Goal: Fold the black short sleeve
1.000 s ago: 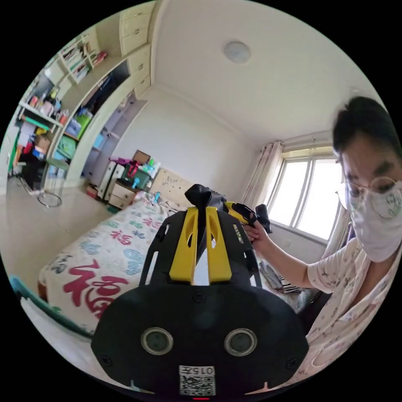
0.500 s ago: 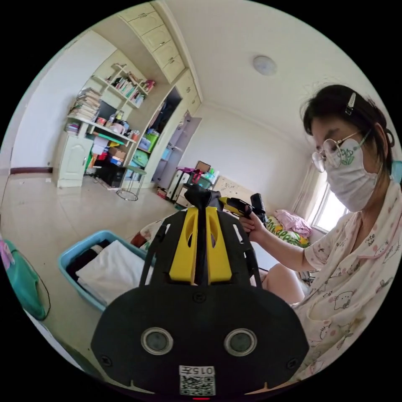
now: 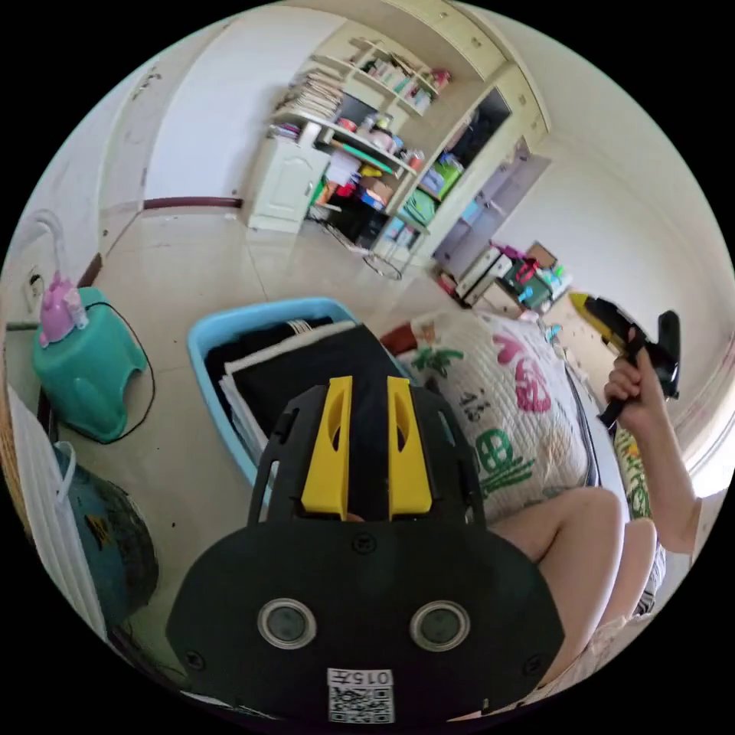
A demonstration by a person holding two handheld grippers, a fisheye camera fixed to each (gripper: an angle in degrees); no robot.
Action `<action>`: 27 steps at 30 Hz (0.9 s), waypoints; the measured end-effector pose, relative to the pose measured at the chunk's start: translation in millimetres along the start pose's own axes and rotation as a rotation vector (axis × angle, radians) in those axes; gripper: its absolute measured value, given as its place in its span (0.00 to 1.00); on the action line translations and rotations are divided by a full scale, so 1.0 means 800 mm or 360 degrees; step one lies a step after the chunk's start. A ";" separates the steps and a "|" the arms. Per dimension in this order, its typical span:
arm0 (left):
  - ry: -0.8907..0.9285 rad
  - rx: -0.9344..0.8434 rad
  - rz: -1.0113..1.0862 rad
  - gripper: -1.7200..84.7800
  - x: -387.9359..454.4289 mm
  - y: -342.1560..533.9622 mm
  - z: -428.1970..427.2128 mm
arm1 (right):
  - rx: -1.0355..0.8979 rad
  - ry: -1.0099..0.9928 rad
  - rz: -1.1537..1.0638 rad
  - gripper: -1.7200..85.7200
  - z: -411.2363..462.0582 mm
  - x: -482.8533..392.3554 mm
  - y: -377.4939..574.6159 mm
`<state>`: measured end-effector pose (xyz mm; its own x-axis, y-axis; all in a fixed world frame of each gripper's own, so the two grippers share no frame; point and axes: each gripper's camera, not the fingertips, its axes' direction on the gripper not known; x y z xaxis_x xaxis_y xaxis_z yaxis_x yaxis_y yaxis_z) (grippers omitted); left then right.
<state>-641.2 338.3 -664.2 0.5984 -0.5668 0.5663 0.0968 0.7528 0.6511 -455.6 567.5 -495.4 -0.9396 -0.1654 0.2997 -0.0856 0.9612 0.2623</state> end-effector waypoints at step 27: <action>-0.0522 -0.0997 0.0541 0.08 0.258 0.008 0.343 | 0.2504 0.1091 -0.0733 0.01 -0.518 -0.549 -0.020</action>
<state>-735.7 134.4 -404.2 0.4198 -0.2678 0.8672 0.4395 0.8959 0.0639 95.6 533.3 -251.3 -0.4919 -0.1152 0.8630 -0.8701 0.0305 -0.4919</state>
